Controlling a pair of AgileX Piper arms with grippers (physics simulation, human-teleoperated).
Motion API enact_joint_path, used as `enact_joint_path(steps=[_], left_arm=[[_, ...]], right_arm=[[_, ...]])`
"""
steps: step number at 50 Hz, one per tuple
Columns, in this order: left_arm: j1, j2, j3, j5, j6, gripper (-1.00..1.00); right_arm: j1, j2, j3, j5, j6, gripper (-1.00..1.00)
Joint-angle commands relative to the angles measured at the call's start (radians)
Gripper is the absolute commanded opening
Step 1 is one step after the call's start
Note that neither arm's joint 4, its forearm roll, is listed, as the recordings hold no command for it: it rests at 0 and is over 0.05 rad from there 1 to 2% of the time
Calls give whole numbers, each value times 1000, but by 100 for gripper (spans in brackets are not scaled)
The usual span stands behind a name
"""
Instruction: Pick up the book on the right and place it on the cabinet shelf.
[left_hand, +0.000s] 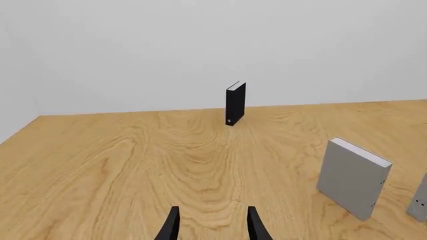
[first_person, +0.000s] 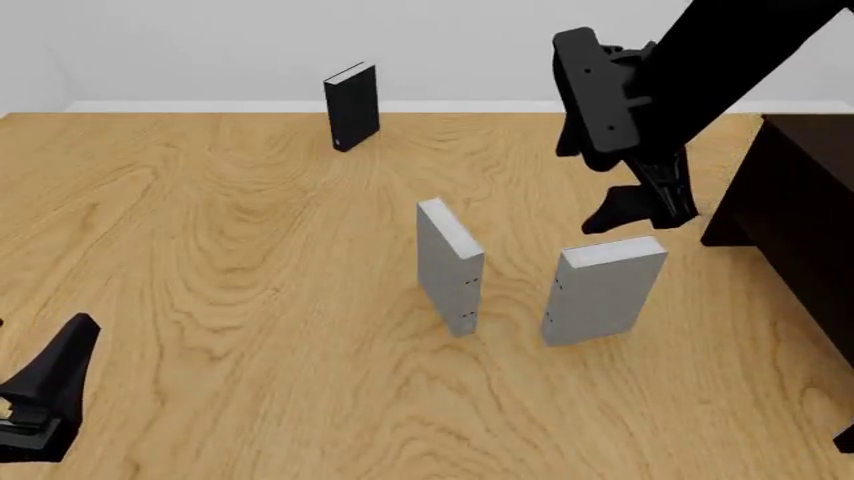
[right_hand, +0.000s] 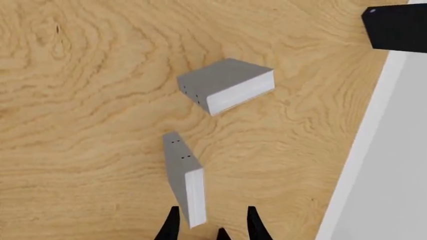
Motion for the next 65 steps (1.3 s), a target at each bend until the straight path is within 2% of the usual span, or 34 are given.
enact_joint_path(steps=[1,17,19,31,35,47,51,59,65], left_arm=[[-6,0,1,4,3,100],[-15,0,1,7,-1,100],[-12,0,1,7,-3,100],[-16,0,2,12,0,100],[-17,0,2,14,0,100],[-18,1,2,16,1,100],[-17,0,2,17,2,100],[-19,1,2,18,2,100],[-19,1,2,20,3,100]], right_arm=[[19,32,-16,-1,32,100],[75,61,0,-17,110,100],[91,70,-8,-13,137,100],[66,81,44,-36,130,100],[41,84,67,-51,109,100],[8,106,113,-92,89,100],[13,107,128,-102,101,100],[-38,112,166,-145,57,100],[-47,127,167,-163,59,100]])
